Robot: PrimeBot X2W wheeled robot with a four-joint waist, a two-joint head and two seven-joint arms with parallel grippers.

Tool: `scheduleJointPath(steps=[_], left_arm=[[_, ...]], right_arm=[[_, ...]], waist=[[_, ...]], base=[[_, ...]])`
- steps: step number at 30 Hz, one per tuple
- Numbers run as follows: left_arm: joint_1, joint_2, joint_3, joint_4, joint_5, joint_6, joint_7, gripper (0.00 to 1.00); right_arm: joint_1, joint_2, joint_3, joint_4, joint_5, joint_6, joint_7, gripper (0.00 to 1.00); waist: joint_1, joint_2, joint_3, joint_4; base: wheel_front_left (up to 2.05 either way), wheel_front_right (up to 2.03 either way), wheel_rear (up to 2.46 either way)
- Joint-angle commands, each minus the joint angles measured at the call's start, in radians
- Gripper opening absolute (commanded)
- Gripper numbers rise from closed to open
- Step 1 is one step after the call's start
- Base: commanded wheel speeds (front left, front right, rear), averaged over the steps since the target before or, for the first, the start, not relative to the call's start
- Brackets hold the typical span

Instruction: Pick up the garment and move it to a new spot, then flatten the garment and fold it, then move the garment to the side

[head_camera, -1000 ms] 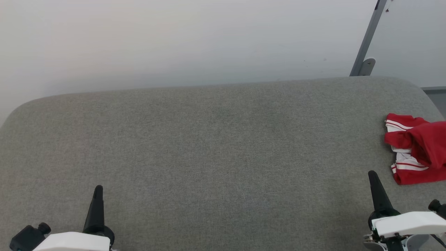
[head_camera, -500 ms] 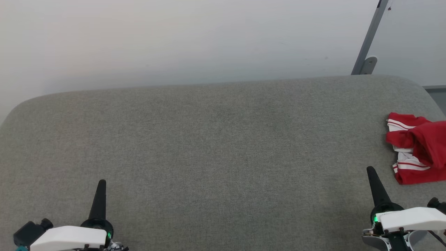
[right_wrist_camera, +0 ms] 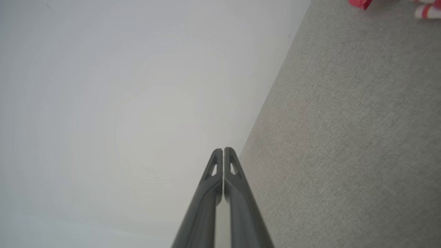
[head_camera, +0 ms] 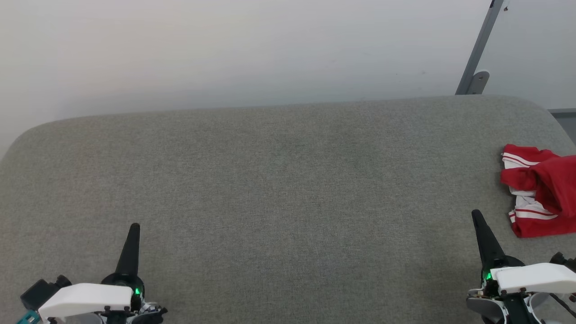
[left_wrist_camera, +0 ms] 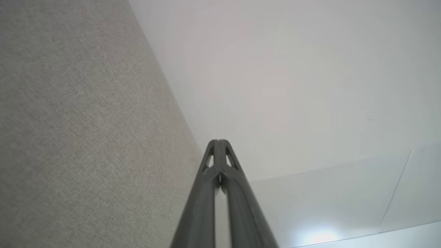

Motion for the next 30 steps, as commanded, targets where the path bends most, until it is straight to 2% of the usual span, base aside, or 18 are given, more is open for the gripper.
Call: scheduleJointPath(steps=[1,30], left_arm=[[-0.019,0.0,0.002,-0.002,-0.022,-0.002,0.005,0.0],[-0.073,-0.007,0.004,0.034,-0.234,-0.003,0.064,0.0]], right_arm=[[-0.022,0.003,-0.004,-0.003,0.019,0.0,0.006,0.0],[-0.055,0.01,-0.01,0.018,0.223,0.0,0.054,0.0]], waist=[[0.0,-0.0001,0.0,0.0],[0.0,-0.0001,0.015,0.006]], base=[[0.0,0.0,0.0],[0.0,0.0,0.0]])
